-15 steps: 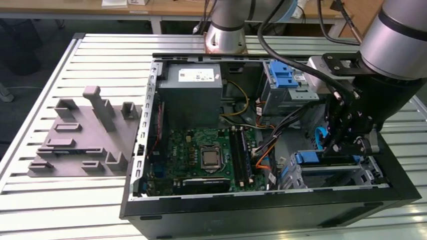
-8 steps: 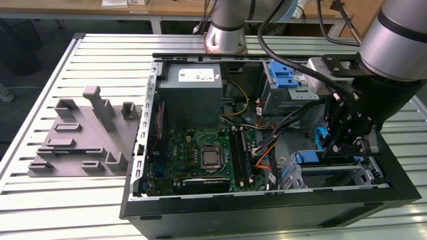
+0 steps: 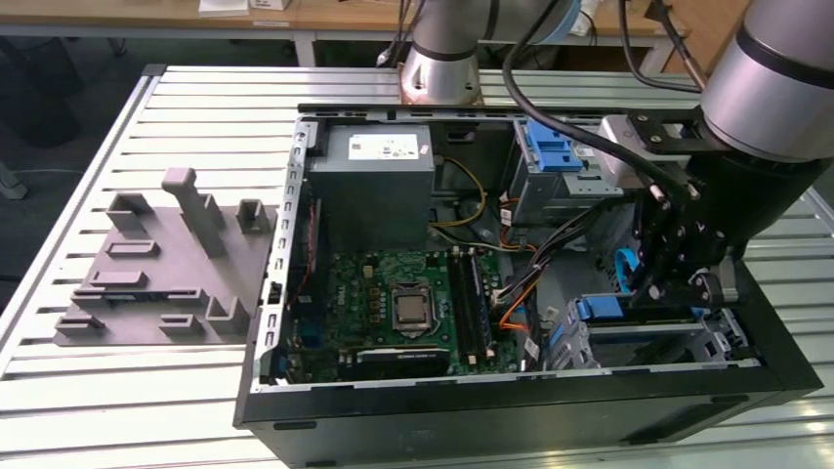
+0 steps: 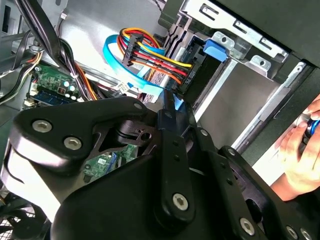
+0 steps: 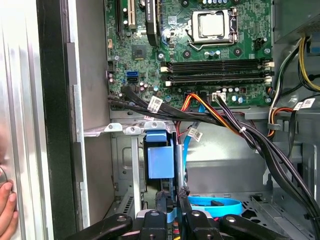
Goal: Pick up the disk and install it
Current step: 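Insert the second disk wire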
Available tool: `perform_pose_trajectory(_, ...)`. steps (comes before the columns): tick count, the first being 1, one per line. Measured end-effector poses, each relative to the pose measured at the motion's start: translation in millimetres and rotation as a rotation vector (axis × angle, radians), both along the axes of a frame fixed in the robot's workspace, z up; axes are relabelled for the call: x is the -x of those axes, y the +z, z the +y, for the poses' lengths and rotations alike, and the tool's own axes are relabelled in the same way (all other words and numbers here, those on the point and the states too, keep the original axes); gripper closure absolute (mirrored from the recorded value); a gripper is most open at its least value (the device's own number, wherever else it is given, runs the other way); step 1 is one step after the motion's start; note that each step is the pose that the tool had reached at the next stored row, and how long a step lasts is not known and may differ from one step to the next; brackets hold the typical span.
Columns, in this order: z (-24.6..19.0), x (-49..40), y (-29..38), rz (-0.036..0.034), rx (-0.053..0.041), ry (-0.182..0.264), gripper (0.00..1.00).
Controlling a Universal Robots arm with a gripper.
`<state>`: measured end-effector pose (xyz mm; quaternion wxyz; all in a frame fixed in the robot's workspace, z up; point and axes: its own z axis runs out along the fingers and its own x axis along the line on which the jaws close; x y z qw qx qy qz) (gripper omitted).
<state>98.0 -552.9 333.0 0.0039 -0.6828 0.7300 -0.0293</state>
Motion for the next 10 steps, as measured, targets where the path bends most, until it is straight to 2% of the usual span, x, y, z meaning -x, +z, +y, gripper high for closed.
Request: perform_pose_trajectory(10, -2.2, -0.7, -1.6, 0.0, -0.0066, 0.0, 0.77)
